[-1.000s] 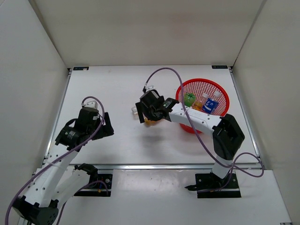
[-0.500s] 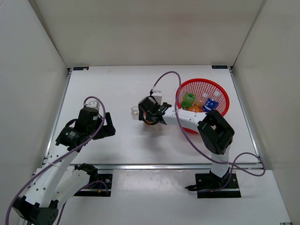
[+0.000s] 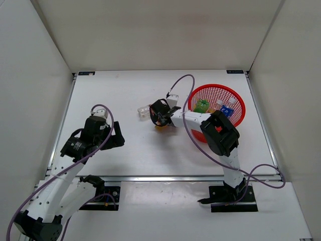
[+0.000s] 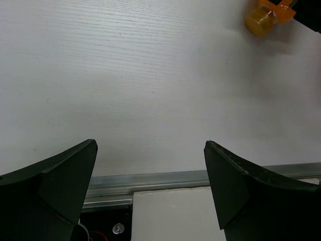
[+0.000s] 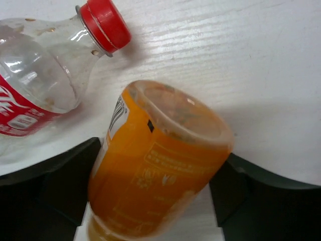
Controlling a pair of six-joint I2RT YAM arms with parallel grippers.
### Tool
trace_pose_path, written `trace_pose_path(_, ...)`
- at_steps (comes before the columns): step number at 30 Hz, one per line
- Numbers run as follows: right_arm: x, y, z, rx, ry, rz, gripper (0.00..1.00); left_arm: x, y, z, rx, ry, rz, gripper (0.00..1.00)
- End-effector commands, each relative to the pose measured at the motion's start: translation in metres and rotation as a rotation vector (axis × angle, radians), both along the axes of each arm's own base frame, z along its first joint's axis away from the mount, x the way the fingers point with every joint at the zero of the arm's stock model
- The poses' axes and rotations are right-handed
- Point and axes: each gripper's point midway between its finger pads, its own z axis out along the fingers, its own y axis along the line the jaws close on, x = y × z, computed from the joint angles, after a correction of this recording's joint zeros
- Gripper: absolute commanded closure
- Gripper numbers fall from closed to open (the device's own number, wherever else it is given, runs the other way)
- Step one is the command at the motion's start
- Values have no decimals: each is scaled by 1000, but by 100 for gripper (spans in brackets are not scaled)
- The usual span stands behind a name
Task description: Put the plastic bottles in the bin
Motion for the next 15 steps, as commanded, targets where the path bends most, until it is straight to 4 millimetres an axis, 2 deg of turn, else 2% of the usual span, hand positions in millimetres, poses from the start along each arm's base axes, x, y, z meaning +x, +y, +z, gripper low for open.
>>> trace_pose_path(1, 17, 3, 15, 19, -77, -35, 28, 2, -1, 4, -10, -17, -4, 1)
trace_pose_path(2, 17, 2, 17, 18, -79, -33, 37, 5, 0, 1, -8, -15, 7, 1)
trace_pose_path(5, 20, 0, 28, 5, -107, -9, 43, 8, -3, 1, -11, -13, -3, 2)
trace_pose_path(8, 19, 6, 52, -19, -162, 44, 60, 13, -4, 3, -6, -20, -3, 1)
trace_pose_path(10, 20, 13, 85, -2, -230, 93, 66, 15, -4, 2, 2, -11, -9, 1)
trace_pose_path(11, 14, 21, 92, 3, -248, 134, 68, 17, -3, 4, 9, -18, -7, 1)
trace_pose_path(13, 10, 27, 131, 57, -311, 201, 72, 21, -3, 6, 6, -20, 4, 1)
trace_pose_path(14, 9, 25, 136, 56, -322, 221, 76, 21, -2, 3, 8, -11, 8, 1)
trace_pose_path(15, 7, 30, 159, 89, -364, 278, 78, 23, -4, 4, 1, -10, 0, 1)
